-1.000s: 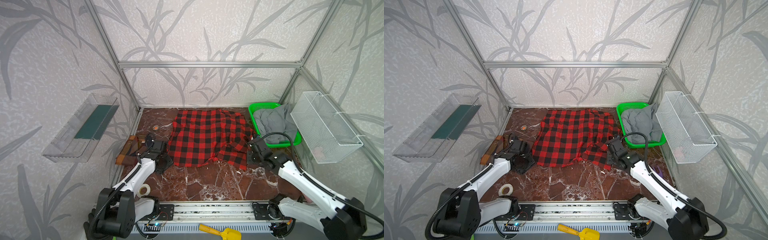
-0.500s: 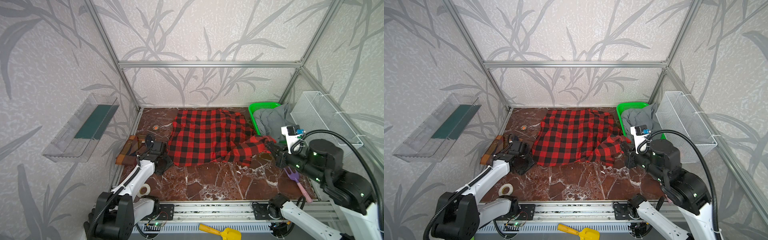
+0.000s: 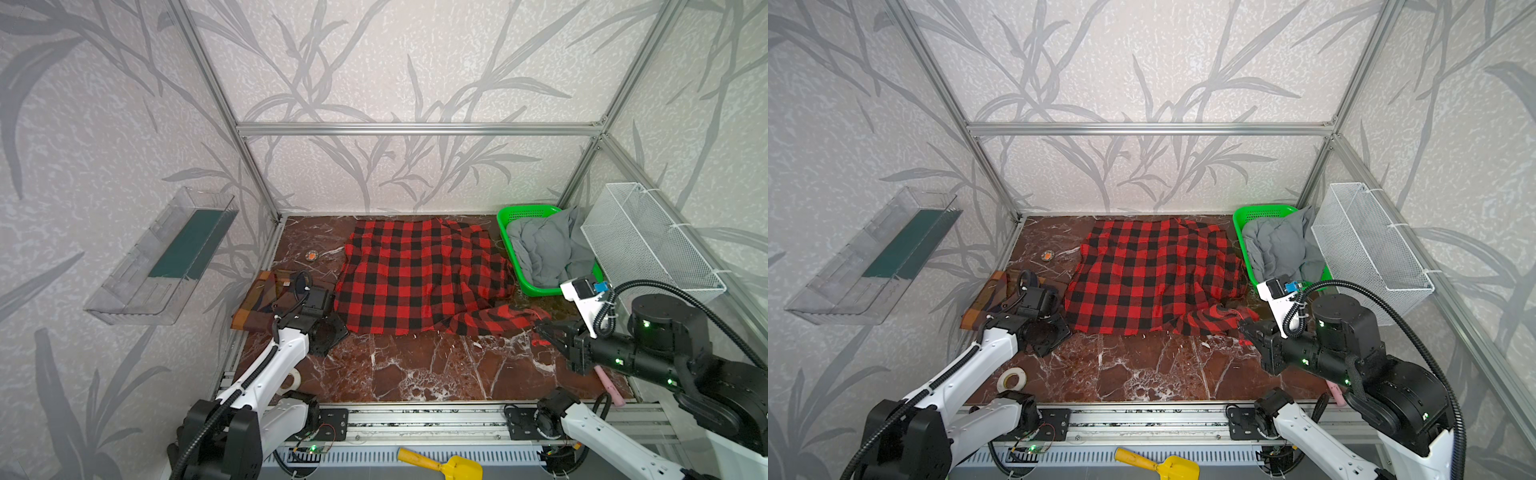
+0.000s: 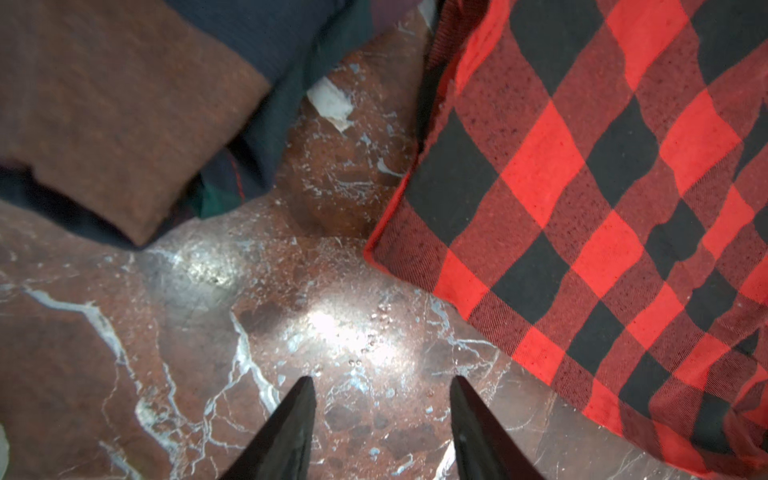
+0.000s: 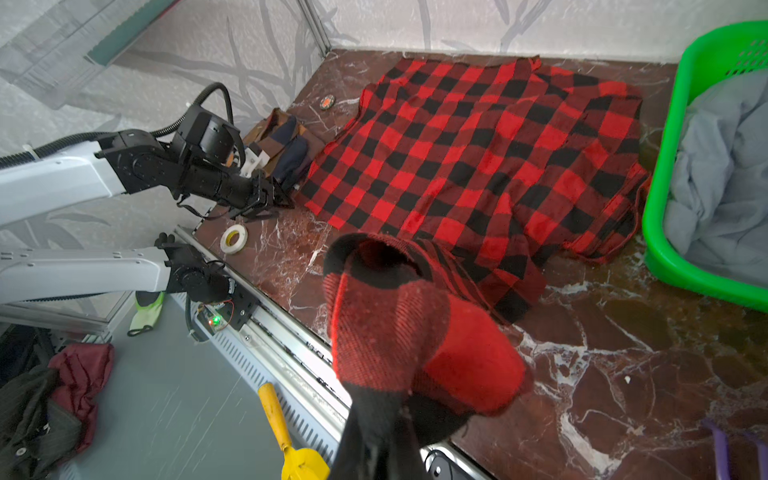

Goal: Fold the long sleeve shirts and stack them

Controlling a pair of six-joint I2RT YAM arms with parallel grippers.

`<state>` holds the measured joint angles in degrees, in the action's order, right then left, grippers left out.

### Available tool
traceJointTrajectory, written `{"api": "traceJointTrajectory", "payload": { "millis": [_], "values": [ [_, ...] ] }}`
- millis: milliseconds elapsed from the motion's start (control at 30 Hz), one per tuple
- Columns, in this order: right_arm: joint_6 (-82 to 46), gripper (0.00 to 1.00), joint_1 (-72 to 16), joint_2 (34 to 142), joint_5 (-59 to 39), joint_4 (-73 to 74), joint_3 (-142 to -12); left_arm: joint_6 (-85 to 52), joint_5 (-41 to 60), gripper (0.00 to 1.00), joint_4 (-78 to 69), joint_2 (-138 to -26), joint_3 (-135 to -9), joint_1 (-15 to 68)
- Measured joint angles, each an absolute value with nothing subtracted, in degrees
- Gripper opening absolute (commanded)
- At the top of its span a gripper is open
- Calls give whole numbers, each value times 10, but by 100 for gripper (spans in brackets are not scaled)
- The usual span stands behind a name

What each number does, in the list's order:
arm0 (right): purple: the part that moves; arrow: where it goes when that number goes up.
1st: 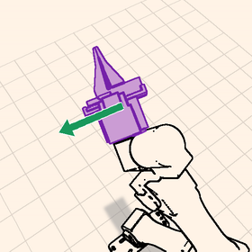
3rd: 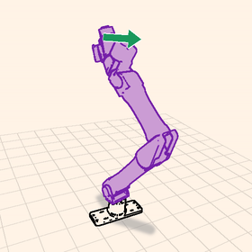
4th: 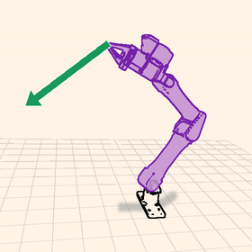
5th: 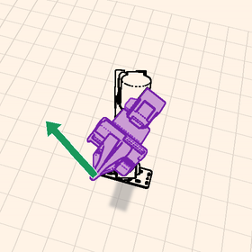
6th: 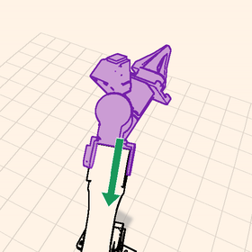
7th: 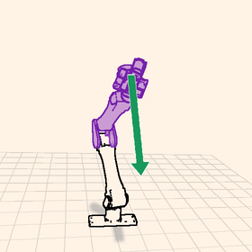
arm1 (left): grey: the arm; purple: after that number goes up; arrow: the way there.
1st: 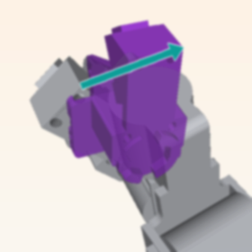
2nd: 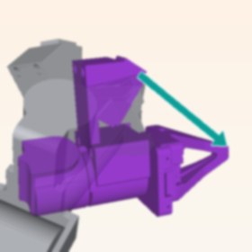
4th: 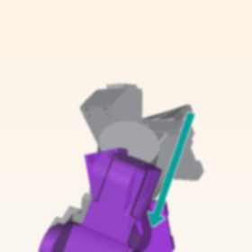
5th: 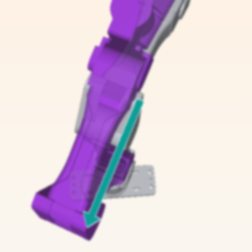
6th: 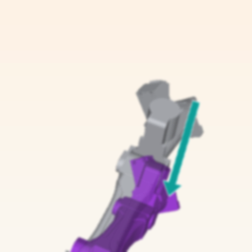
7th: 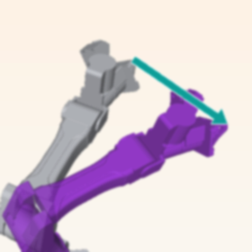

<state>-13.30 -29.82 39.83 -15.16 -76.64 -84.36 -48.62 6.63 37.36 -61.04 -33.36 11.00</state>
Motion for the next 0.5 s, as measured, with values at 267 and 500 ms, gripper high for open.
{"api": "traceJointTrajectory", "payload": {
  "millis": [267, 500],
  "values": [
    [-107, 0, -298, 372, -171, -814, -823, -487, 43, 54, 364, -615, -332, 119],
    [-92, 0, -298, 361, -186, -831, -814, -485, 40, 50, 319, -658, -327, 119]
  ]
}}
